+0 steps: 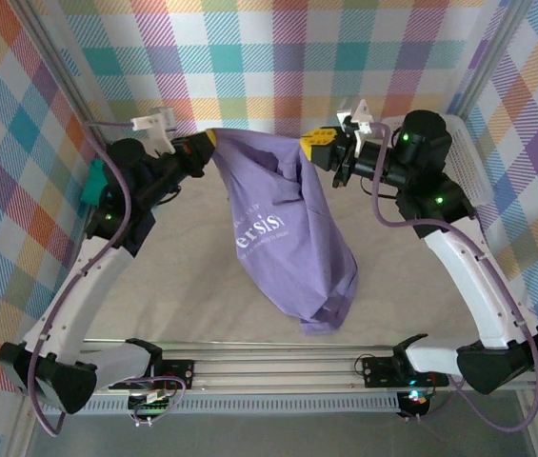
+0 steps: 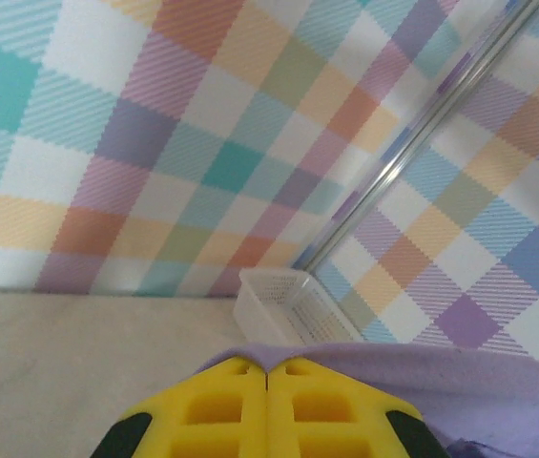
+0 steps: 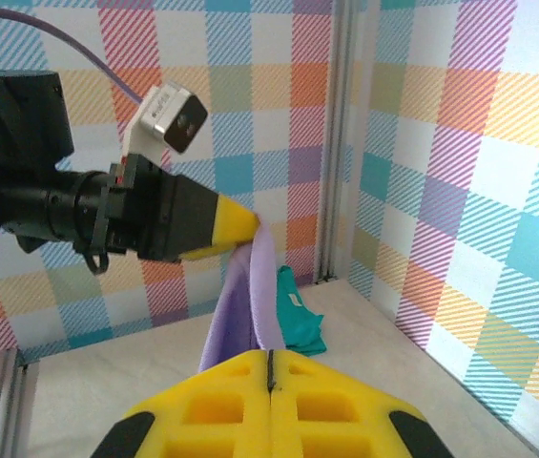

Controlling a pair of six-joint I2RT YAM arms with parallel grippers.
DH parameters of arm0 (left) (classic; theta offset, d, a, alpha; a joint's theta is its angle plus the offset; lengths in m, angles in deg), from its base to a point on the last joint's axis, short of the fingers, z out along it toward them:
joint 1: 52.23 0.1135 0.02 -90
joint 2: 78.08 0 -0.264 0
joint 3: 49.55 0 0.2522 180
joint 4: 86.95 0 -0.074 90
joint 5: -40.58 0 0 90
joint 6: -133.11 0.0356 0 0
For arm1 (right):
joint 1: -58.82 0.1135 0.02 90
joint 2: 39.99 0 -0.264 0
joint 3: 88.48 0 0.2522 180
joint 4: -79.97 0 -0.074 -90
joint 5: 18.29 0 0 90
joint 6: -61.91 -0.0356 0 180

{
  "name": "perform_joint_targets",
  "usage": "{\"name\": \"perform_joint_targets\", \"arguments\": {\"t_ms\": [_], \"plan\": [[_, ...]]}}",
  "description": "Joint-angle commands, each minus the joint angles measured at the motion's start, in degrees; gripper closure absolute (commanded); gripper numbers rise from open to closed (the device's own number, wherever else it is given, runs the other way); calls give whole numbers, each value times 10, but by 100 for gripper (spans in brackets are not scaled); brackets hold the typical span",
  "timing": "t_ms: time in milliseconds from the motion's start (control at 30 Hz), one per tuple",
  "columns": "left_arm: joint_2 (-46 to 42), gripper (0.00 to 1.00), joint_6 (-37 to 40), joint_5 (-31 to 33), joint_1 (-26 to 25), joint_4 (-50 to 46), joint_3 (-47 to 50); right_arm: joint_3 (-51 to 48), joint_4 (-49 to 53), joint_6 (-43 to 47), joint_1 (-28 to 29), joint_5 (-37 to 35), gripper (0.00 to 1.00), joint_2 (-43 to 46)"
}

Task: Fold the inside-out t-shirt

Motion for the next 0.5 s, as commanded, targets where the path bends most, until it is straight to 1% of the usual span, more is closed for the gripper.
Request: {"name": "perform_joint_targets", "arguments": {"t_ms": [0,67,200,333,367,400,433,467], "plan": [[-25,100,23,84,23,-30,38,-39,53,-15,-5,48,100,2],[-42,100,16,81,23,-26,100,-85,41,-42,-5,78,100,6],[-63,100,-6,73,21,-22,205,-179,-65,-159,7,132,100,-6],[-61,100,-13,77,6,-53,265,-249,-142,-250,44,118,100,-31],[-59,97,-11,78,0,-61,274,-259,-156,-272,51,115,100,-42],[-59,92,-6,79,-5,-70,281,-263,-158,-283,56,114,100,-51],[-60,85,-1,87,-11,-83,287,-263,-149,-287,59,111,100,-60],[-63,74,6,100,-16,-98,289,-260,-137,-282,61,109,100,-66]]}}
